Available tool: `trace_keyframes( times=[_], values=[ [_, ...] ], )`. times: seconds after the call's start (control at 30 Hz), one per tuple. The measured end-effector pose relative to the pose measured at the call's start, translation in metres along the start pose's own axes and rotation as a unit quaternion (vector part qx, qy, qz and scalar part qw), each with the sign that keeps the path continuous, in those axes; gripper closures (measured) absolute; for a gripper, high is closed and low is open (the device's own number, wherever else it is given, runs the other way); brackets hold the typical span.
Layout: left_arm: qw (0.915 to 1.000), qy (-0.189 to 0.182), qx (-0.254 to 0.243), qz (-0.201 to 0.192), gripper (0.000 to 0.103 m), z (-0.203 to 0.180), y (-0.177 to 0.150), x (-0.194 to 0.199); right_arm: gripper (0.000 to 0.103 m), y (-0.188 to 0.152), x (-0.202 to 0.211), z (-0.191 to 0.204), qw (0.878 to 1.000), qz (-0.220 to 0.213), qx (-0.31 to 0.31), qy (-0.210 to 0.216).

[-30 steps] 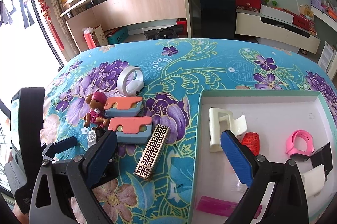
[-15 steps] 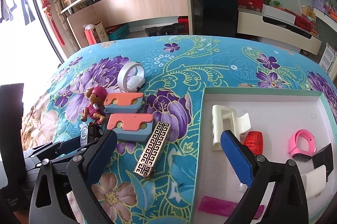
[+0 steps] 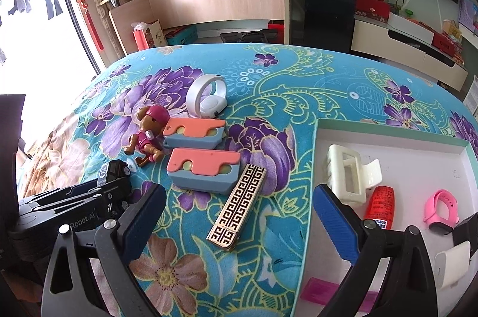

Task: Organize rigid objects
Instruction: 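Grasp the black toy car with the left gripper while the right gripper approaches the gold patterned bar, then close the right gripper around the gold patterned bar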

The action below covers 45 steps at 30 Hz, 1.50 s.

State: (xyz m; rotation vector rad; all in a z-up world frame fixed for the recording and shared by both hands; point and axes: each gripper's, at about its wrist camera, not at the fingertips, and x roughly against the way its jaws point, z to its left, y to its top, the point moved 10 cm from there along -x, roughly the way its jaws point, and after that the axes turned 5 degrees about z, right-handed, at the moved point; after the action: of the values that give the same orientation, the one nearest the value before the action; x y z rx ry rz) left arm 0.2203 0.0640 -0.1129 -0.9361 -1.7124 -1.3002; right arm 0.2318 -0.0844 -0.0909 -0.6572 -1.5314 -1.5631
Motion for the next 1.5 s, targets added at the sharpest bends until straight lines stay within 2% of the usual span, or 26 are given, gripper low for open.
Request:
trace_keyframes(
  times=[0.2,0.3,0.67,0.8,0.87,1.1,1.2,1.27,1.33,1.5],
  values=[
    [1.0,-0.002,0.003,0.001,0.062,0.001,0.0,0.0,0.005,-0.007,-0.012,0.009,1.0,0.012,0.01,0.006],
    [1.0,0.0,0.001,0.003,0.062,0.002,0.0,-0.001,0.01,-0.01,-0.016,0.009,1.0,0.018,0.009,0.007],
    [0.9999,0.01,-0.006,0.007,0.062,0.001,-0.001,-0.004,0.052,-0.017,-0.03,0.008,0.999,0.038,0.019,-0.009],
    [0.9998,0.015,-0.011,0.007,0.062,0.001,-0.001,-0.005,0.059,-0.018,-0.033,0.008,0.998,0.041,0.029,-0.023],
    [0.9997,0.017,-0.012,0.008,0.062,0.001,-0.001,-0.006,0.066,-0.018,-0.034,0.007,0.998,0.042,0.03,-0.029],
    [0.9994,0.025,-0.022,0.008,0.061,-0.001,-0.001,-0.008,0.069,-0.02,-0.036,0.007,0.998,0.045,0.035,-0.035],
    [0.9994,0.026,-0.021,0.008,0.062,-0.001,-0.001,-0.008,0.073,-0.02,-0.034,0.008,0.998,0.046,0.029,-0.029],
    [0.9994,0.027,-0.02,0.007,0.062,-0.001,-0.001,-0.007,0.079,-0.02,-0.032,0.009,0.998,0.044,0.03,-0.027],
    [0.9994,0.028,-0.02,0.004,0.062,0.0,0.0,-0.007,0.082,-0.021,-0.032,0.013,0.999,0.048,0.025,-0.006],
    [0.9996,0.028,-0.011,-0.002,0.064,0.001,0.001,-0.003,0.082,-0.021,-0.031,0.018,0.999,0.046,0.026,0.001]
  ],
)
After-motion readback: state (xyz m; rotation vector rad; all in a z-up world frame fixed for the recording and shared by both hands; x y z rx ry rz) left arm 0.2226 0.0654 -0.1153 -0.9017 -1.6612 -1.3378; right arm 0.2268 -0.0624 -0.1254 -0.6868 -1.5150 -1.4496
